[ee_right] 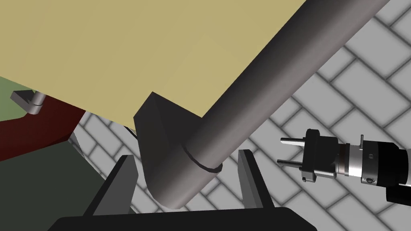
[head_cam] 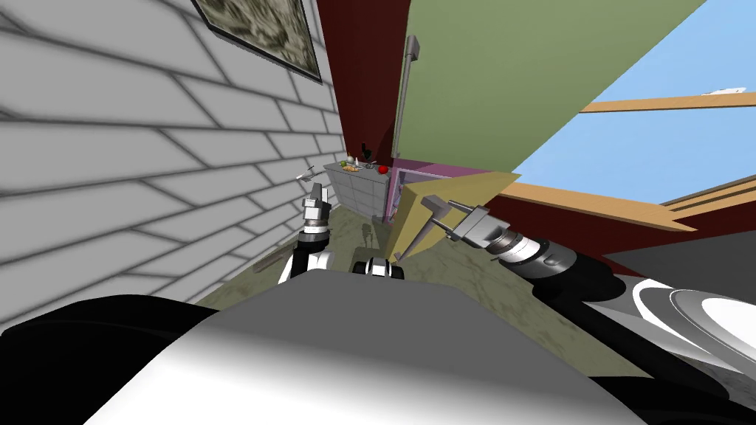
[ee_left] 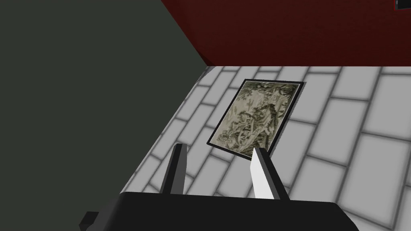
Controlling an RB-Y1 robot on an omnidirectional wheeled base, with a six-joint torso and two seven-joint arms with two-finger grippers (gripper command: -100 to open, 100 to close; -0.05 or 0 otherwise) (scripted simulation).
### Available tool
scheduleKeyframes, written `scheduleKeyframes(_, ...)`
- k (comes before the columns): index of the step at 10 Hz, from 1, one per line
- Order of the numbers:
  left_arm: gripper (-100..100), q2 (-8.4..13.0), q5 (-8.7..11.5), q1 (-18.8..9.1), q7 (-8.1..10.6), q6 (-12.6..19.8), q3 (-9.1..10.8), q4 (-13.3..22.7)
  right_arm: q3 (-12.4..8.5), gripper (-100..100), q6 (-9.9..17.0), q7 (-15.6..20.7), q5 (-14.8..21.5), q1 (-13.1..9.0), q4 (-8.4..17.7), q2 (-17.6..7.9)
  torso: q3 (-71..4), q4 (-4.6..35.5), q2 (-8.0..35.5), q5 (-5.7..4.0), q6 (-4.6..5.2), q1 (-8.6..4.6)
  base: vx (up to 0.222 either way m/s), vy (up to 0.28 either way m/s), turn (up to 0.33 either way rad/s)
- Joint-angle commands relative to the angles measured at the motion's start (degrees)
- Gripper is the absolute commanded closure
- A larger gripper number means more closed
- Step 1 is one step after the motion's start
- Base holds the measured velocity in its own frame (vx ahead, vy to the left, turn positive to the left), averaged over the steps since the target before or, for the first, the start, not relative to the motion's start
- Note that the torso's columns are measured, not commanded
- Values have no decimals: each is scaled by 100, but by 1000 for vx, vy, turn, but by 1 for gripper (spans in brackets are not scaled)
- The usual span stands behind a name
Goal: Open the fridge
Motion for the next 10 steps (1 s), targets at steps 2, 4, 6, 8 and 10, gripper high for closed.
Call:
scheduleKeyframes(2, 0, 0, 0, 1, 0, 0, 0, 0, 80, 100, -148, 33, -25, -82, 12, -46, 9, -1, 5, 1, 5, 10, -132, -165, 64)
scheduleKeyframes(4, 0, 0, 0, 1, 0, 0, 0, 0, 164, 100, -367, 78, -66, -197, 9, -62, 14, 1, 15, 1, 1, 9, -153, -178, 127)
scheduleKeyframes(6, 0, 0, 0, 1, 0, 0, 0, 0, 206, 100, -476, 101, -87, -254, 7, -71, 22, -2, 17, 4, -2, 31, -120, -196, 51)
scheduleKeyframes(8, 0, 0, 0, 2, 0, 0, 1, 0, 249, 100, -585, 123, -108, -312, 5, -79, -11, 2, -13, 18, -16, 41, -100, -225, 43)
scheduleKeyframes(10, 0, 0, 0, 0, 0, 0, 0, 0, 291, 100, -694, 146, -129, -369, 4, -87, -5, 8, 4, 25, -20, 53, -170, -221, 108)
